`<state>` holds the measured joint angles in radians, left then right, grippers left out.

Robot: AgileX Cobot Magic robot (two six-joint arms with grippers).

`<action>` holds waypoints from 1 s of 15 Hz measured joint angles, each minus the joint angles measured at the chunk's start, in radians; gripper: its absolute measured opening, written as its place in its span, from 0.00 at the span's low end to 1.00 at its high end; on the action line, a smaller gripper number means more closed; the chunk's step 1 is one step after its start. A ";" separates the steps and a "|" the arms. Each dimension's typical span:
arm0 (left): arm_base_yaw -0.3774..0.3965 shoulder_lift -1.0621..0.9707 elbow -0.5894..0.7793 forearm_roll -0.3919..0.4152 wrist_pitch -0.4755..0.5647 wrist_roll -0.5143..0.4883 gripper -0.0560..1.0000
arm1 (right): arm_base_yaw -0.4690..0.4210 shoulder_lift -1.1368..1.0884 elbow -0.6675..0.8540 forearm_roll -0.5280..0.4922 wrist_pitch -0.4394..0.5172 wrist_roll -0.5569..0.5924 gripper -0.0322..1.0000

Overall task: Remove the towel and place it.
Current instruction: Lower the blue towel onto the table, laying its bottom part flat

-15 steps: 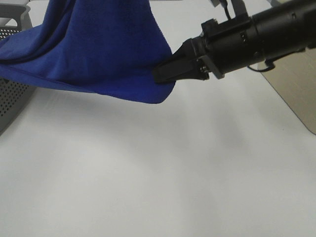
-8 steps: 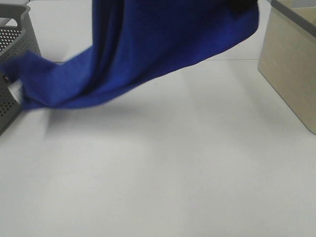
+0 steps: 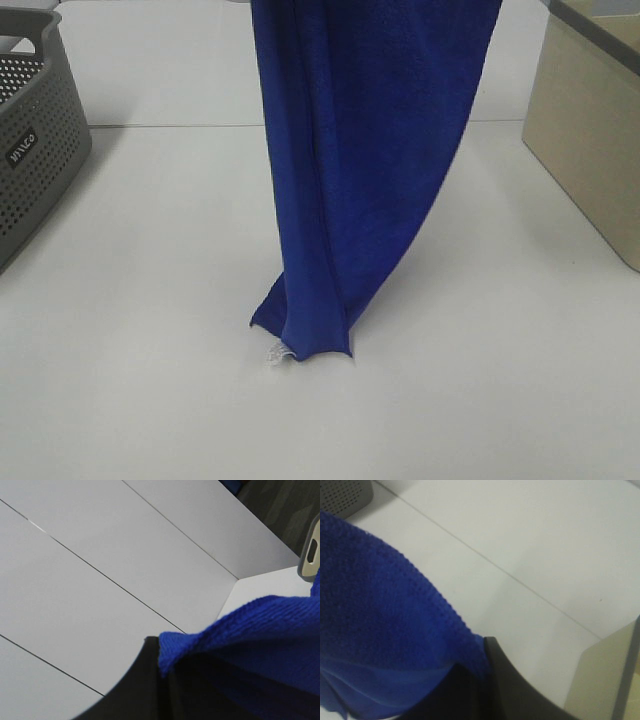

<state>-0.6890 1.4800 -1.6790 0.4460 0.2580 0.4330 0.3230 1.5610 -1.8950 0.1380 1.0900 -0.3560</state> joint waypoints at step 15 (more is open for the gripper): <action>0.172 0.134 0.000 -0.239 -0.639 -0.041 0.05 | 0.000 0.015 -0.084 -0.091 -0.520 -0.002 0.05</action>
<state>-0.5170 1.6140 -1.6790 0.2070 -0.3810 0.3920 0.3230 1.5760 -1.9790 0.0470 0.5700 -0.3580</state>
